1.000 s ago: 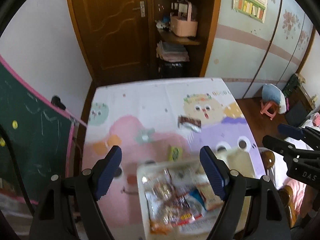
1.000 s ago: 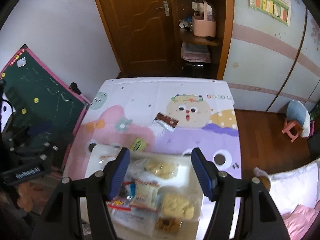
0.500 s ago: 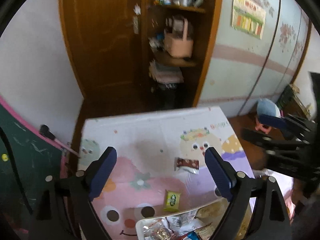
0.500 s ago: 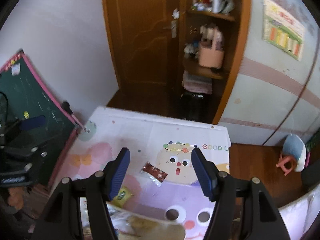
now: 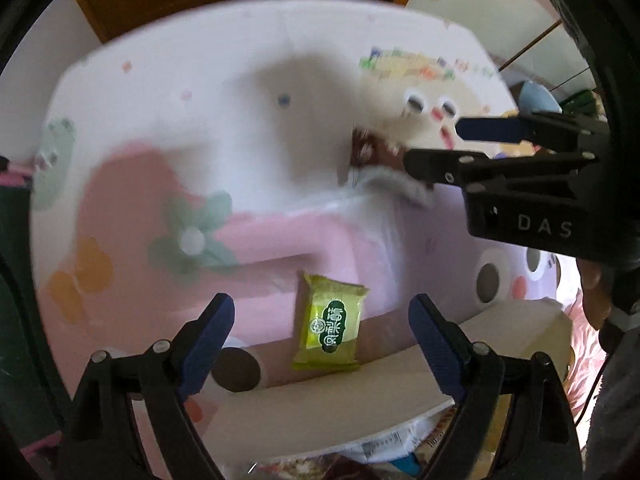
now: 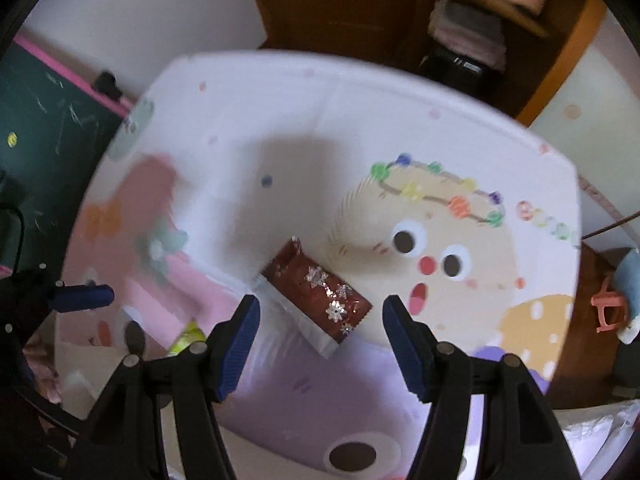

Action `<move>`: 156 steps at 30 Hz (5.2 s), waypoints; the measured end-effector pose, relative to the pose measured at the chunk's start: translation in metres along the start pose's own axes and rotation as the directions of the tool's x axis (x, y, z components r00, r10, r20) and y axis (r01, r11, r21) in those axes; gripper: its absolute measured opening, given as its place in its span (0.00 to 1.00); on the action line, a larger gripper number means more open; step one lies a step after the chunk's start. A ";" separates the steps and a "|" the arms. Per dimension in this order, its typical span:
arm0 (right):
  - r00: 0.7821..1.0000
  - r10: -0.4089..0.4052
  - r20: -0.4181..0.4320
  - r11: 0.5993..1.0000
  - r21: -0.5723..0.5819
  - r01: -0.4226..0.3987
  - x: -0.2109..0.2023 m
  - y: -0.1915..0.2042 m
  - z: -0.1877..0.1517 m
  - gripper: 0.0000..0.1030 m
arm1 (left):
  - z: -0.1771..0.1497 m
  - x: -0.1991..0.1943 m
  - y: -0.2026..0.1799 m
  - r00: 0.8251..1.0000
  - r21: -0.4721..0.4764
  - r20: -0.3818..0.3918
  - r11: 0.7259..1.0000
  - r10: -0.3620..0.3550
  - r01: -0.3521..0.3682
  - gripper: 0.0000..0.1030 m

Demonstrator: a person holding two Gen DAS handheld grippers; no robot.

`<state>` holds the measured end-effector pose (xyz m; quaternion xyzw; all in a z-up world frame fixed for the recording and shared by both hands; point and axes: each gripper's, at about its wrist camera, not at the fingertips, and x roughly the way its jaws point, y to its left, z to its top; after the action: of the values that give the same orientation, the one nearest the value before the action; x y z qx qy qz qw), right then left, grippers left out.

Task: Organize snacks

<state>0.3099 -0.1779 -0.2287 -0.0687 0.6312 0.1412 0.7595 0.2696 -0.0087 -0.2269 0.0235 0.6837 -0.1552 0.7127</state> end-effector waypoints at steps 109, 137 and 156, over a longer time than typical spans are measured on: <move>0.890 -0.106 0.444 0.932 0.356 -0.067 -0.282 0.108 -0.268 0.61 | -0.263 -0.271 -0.103 0.785 -0.100 0.572 0.971 0.236 -0.219 0.90; 0.893 -0.199 0.404 0.923 0.384 0.031 -0.288 0.130 -0.311 0.65 | -0.303 -0.264 -0.114 0.799 -0.146 0.525 0.956 0.292 -0.254 0.99; 0.875 -0.236 0.423 0.919 0.391 0.059 -0.296 0.141 -0.314 0.66 | -0.309 -0.264 -0.116 0.795 -0.142 0.530 0.955 0.294 -0.259 0.99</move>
<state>-0.0755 -0.1704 0.0104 0.0608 0.4400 -0.0260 0.8956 -0.0630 0.0070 0.0331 0.0557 0.4458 -0.0284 0.8929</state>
